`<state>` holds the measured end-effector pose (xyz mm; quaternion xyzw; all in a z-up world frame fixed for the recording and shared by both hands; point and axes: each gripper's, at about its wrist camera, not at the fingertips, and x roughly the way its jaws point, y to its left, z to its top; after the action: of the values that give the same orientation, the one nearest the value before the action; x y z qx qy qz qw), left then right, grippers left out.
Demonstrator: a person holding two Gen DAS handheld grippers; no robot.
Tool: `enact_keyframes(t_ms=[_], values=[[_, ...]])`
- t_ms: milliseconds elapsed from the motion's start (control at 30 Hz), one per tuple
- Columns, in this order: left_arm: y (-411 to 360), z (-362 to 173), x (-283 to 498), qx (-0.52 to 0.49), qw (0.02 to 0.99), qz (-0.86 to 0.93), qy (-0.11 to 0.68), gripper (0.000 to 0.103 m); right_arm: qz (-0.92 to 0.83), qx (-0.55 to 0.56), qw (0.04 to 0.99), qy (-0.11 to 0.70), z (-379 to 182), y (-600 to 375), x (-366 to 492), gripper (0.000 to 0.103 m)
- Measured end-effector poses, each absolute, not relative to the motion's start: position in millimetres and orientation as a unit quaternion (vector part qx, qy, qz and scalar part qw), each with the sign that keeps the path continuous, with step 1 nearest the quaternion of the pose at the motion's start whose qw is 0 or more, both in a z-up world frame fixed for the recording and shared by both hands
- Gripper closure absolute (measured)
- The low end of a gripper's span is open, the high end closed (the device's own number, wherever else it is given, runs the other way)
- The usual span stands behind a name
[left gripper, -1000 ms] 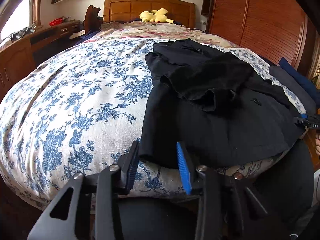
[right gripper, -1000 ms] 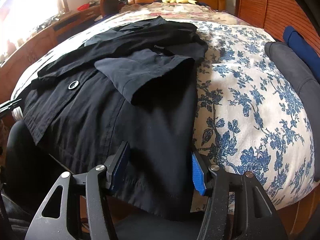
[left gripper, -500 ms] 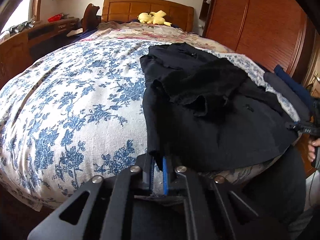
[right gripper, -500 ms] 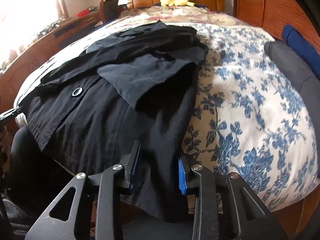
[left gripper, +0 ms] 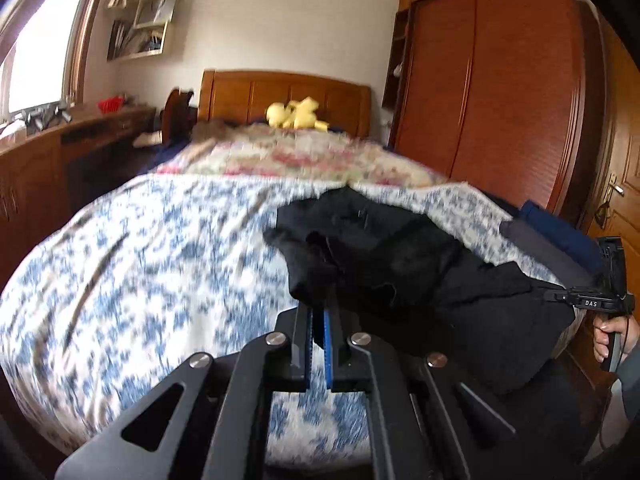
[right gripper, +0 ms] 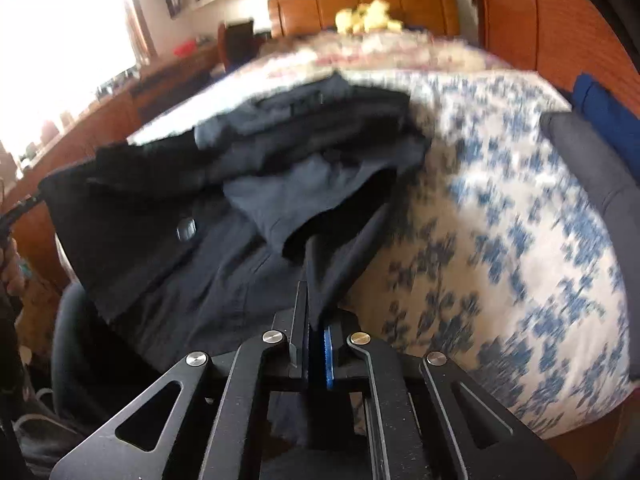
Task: Fold large clothes
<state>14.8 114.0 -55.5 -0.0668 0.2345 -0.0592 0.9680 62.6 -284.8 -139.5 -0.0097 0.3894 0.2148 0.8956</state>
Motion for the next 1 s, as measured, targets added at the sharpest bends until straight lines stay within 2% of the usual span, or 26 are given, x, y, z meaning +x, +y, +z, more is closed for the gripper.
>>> enact_keyframes(t_ms=[567, 833, 1000], values=[[120.1, 47.4, -21.1, -0.041, 0.989, -0.067, 0.123, 0.101, 0.235, -0.010, 0.936, 0.262, -16.6, -298.2, 25.7, 0.101], [118.4, 62.0, -43.0, -0.026, 0.992, -0.063, 0.105, 0.101, 0.243, -0.025, 0.940, 0.239, 14.4, -301.1, -7.3, 0.101], [121.0, 42.6, -18.5, -0.026, 0.988, -0.051, 0.140, 0.101, 0.240, -0.028, 0.937, 0.251, 1.5, -299.0, -3.9, 0.101]])
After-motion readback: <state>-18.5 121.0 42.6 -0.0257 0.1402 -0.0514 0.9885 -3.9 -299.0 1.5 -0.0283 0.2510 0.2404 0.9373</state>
